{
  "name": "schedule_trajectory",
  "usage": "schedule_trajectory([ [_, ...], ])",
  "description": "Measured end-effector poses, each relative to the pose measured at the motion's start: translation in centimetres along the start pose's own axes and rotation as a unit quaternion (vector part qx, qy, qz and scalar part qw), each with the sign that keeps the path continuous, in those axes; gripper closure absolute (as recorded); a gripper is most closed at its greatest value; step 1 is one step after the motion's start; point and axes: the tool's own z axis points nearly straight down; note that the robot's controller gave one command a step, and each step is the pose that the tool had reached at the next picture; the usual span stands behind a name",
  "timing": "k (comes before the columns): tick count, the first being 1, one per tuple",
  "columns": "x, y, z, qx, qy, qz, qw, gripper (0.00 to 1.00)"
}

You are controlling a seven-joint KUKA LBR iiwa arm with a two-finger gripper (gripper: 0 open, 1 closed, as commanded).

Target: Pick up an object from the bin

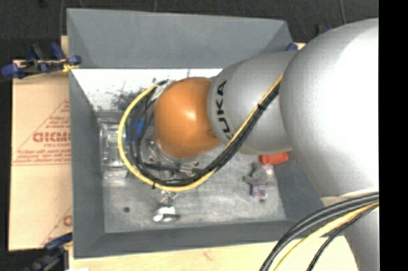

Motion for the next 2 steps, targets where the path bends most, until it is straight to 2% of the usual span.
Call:
schedule_trajectory([
  [1, 0.8, -3.0, -10.3, 0.002, -0.0005, 0.023, 0.9997, 0.0],
  [2, -0.4, 8.4, -0.5, -0.001, 0.0035, -0.158, 0.9875, 0.0],
])
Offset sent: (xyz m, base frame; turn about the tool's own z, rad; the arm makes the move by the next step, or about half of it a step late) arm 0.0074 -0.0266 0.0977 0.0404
